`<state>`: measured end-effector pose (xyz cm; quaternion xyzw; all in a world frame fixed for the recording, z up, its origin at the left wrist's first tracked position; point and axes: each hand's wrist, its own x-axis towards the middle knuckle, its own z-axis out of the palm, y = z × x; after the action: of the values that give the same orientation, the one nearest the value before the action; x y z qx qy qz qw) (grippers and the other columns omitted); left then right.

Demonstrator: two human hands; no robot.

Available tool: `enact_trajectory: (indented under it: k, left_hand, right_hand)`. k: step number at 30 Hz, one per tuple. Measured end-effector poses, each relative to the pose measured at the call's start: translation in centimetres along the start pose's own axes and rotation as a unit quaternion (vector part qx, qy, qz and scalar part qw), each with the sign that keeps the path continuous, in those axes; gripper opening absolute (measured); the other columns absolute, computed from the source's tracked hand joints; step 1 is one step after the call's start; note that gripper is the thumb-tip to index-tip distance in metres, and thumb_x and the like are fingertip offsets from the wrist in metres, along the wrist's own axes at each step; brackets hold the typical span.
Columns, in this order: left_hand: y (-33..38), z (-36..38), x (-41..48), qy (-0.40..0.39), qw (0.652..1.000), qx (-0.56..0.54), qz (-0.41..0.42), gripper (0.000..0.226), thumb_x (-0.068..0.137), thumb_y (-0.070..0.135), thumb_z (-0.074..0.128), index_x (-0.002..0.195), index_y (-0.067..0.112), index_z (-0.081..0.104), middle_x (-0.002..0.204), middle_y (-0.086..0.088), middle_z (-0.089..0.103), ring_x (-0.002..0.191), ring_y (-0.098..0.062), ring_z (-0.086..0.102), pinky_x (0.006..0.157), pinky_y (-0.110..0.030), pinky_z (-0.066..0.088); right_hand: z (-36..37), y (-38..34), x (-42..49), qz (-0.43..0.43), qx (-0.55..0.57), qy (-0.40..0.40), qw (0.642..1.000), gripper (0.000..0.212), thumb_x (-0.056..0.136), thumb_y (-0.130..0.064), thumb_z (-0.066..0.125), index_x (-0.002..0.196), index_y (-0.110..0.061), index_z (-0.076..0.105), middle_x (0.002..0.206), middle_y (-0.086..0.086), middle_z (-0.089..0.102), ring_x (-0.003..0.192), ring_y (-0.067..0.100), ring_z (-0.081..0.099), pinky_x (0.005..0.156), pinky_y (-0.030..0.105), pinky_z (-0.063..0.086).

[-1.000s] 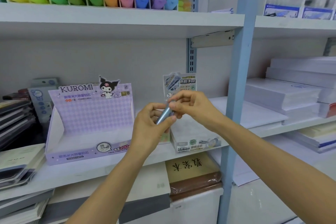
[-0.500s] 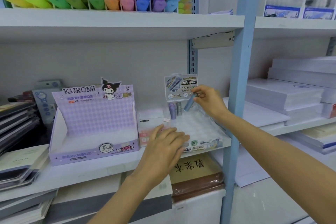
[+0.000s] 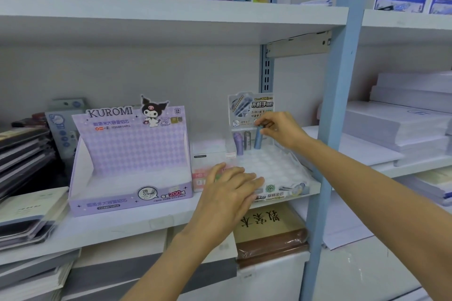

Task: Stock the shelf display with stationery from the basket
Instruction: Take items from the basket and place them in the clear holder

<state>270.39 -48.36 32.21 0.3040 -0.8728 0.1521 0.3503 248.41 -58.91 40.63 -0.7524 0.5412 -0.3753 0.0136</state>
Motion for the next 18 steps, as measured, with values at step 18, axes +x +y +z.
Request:
enact_trajectory:
  k: [18]
  left_hand:
    - [0.5, -0.1, -0.2, -0.033, 0.998, -0.026, -0.036, 0.031, 0.099, 0.027, 0.052, 0.128, 0.025, 0.063, 0.131, 0.007, 0.062, 0.128, -0.018, 0.050, 0.112, -0.037, 0.018]
  right_hand:
    - [2.1, -0.1, 0.2, 0.047, -0.057, 0.014, 0.997, 0.018, 0.090, -0.007, 0.065, 0.107, -0.004, 0.070, 0.108, 0.010, 0.061, 0.092, 0.020, 0.056, 0.083, 0.025, 0.043]
